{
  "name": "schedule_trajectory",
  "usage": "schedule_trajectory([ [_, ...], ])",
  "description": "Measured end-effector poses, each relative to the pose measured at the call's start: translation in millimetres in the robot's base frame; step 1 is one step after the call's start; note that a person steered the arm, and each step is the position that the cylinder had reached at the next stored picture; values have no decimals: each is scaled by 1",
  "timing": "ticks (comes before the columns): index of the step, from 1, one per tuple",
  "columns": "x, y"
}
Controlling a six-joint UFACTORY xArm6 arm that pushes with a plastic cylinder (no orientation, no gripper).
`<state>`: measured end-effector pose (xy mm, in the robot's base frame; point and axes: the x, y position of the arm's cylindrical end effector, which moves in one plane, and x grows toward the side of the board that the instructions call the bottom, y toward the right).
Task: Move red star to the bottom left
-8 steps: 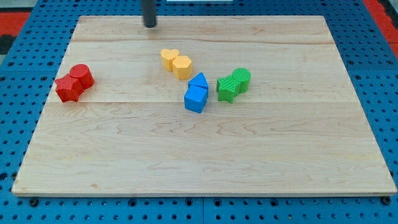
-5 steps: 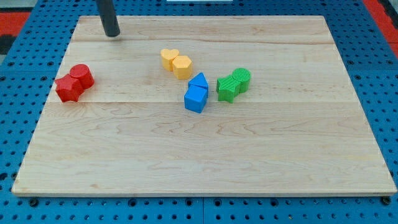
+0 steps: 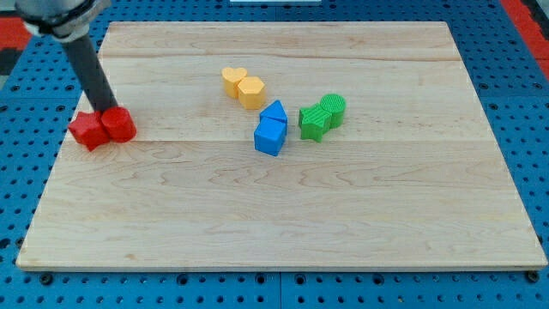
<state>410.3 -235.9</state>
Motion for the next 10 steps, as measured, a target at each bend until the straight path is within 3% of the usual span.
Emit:
schedule_trajectory([
  [1, 12, 0],
  [3, -14, -43],
  [4, 15, -46],
  [5, 52, -3],
  [6, 66, 5],
  [8, 66, 89],
  [10, 124, 18],
])
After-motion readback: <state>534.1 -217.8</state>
